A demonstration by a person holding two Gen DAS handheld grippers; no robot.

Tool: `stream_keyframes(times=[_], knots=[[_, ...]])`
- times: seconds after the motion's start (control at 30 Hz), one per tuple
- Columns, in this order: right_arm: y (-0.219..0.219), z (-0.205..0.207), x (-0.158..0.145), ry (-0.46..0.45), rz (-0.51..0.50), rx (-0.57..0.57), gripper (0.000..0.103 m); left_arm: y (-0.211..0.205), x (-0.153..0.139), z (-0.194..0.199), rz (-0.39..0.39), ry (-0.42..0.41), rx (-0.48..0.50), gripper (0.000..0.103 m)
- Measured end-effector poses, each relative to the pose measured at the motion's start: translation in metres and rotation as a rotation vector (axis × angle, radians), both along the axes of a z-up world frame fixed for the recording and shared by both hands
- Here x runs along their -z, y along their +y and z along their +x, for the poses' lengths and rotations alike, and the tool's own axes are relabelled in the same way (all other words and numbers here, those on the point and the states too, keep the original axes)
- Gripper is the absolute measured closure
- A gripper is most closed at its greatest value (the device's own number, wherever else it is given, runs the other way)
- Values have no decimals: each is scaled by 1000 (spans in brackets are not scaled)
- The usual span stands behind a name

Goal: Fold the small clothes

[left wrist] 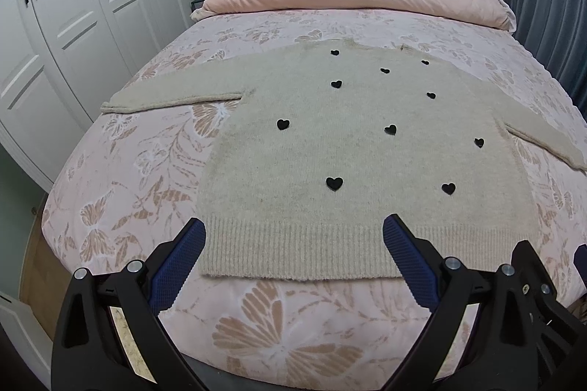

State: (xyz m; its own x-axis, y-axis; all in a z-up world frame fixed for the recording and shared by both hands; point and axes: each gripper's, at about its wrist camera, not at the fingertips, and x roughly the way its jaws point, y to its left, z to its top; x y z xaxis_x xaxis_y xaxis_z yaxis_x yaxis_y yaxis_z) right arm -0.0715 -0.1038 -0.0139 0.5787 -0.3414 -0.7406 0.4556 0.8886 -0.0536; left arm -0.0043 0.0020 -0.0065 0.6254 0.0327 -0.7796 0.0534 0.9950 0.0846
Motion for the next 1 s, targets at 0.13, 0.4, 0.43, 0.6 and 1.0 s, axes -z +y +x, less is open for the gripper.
stream_keyframes(times=[0.13, 0.4, 0.43, 0.6, 1.0], knots=[[1, -1, 1, 1, 2, 3, 10, 0, 0, 0, 0, 1, -2, 8], [0, -1, 1, 3, 9, 3, 10, 1, 0, 0, 0, 1, -3, 8], [0, -1, 1, 3, 9, 4, 10, 1, 0, 0, -1, 0, -3, 8], [-1, -1, 1, 3, 11, 4, 10, 1, 0, 0, 0, 0, -3, 8], [-2, -1, 2, 5, 20, 7, 10, 2, 0, 0, 3, 0, -1, 8]])
